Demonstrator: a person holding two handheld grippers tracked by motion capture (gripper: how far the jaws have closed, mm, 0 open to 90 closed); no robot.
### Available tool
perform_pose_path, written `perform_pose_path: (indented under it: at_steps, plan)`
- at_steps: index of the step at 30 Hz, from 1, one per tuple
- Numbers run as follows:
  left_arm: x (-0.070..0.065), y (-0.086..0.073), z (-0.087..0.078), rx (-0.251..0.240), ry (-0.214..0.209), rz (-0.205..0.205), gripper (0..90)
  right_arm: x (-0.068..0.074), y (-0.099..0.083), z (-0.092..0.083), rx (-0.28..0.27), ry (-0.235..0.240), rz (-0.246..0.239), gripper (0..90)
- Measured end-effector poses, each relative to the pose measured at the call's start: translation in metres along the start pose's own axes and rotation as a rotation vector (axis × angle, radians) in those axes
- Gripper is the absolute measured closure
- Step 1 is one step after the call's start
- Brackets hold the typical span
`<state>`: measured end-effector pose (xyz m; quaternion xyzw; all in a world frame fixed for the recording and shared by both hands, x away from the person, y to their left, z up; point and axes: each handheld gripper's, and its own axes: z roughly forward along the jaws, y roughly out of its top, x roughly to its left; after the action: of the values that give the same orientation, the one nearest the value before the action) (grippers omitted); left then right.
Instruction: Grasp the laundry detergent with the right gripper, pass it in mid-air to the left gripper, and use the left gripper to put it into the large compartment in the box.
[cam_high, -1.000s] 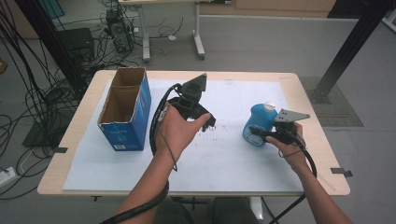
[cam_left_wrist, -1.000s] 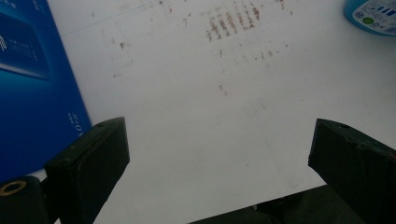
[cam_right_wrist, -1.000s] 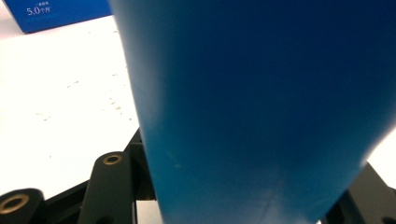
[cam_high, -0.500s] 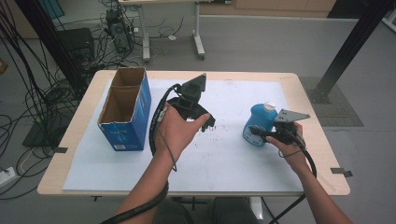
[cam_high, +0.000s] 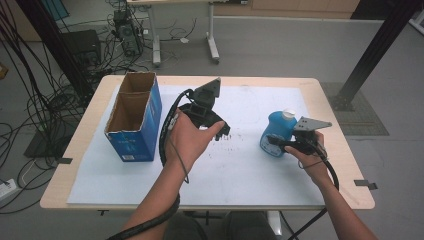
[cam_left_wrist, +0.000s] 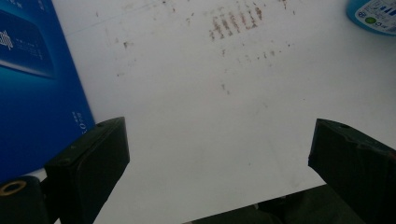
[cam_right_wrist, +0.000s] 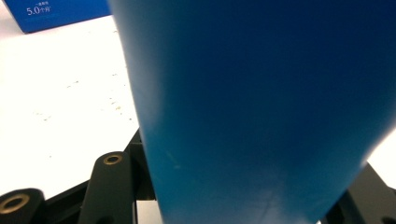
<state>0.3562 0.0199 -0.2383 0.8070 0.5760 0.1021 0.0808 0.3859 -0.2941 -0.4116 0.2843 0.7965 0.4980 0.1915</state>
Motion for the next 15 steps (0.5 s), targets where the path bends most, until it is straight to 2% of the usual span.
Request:
perform_pose_path:
  at_steps: [15]
  plan:
    - [-0.0007,0.0011,-0.002,0.001,0.004,0.006,5.6,0.0001,-0.0004,-0.0001,-0.003,0.001,0.001,43.2]
